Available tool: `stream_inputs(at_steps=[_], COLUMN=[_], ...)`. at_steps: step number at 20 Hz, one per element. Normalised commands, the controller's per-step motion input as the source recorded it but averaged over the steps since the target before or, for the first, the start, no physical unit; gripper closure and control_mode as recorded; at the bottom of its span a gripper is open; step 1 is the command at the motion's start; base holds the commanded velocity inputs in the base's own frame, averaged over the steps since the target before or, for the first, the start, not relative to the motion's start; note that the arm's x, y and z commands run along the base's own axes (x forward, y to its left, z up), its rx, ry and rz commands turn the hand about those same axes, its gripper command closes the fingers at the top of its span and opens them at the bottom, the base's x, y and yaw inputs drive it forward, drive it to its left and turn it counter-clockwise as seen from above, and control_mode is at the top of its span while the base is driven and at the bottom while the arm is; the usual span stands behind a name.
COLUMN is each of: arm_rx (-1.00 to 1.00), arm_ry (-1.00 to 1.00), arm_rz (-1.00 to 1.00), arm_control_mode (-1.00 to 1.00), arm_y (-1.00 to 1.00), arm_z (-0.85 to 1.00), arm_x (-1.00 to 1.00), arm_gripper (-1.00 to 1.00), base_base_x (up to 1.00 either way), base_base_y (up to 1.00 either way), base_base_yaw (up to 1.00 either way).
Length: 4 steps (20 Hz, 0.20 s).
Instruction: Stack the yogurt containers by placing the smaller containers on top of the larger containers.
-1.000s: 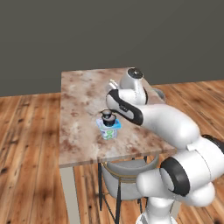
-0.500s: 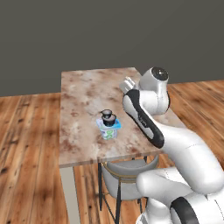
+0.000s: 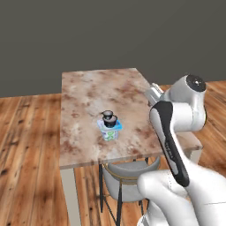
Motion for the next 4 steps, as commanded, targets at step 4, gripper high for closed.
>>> stream_inputs(at_steps=[4], arm_rx=[0.00], arm_ry=[-0.03], arm_rz=[-0.12], arm_control_mode=[-1.00], arm_y=[-0.48], arm_z=[0.00], arm_x=[-1.00], arm_gripper=[-1.00], base_base_x=[0.00], base_base_y=[0.00], base_base_yaw=[0.00])
